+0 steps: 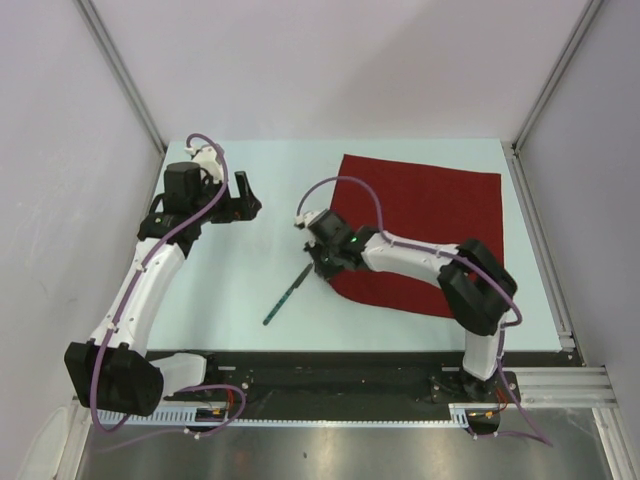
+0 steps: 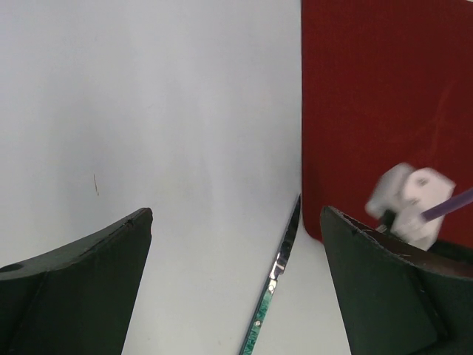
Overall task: Fold the napkin, place the utensils inside, and roll it up
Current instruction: Fold the napkin
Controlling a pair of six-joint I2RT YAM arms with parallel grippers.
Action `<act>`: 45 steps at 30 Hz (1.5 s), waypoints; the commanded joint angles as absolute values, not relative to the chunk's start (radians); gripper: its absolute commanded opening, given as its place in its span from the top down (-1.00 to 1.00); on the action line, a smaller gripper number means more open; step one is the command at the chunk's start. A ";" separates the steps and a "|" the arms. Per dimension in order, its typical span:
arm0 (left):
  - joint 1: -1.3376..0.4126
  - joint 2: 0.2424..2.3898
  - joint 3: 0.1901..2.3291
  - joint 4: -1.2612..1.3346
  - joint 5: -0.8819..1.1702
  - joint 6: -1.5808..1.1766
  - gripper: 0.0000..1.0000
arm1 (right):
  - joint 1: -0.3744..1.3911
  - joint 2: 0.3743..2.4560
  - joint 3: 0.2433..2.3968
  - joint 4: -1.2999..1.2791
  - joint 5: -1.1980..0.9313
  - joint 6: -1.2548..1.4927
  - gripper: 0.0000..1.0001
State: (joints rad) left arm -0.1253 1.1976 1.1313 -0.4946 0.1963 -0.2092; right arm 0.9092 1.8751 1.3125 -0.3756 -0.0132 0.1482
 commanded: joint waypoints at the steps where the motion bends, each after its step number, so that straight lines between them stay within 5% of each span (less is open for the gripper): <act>1: -0.107 1.177 1.132 -0.469 0.209 -0.212 -0.99 | 0.740 1.763 1.293 -0.383 0.029 0.117 1.00; 16: -0.095 1.187 1.124 -0.462 0.238 -0.219 -0.99 | 0.198 1.868 1.334 -0.324 0.172 -0.041 1.00; 45: -0.086 1.226 1.126 -0.468 0.242 -0.218 -0.99 | -0.061 2.344 1.890 -0.270 0.453 -0.147 1.00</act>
State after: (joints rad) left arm -0.0978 1.2171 1.1255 -0.4881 0.2176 -0.2100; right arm -0.0494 2.3219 1.8053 -0.2859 0.3965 -0.1413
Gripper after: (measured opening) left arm 0.996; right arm 0.021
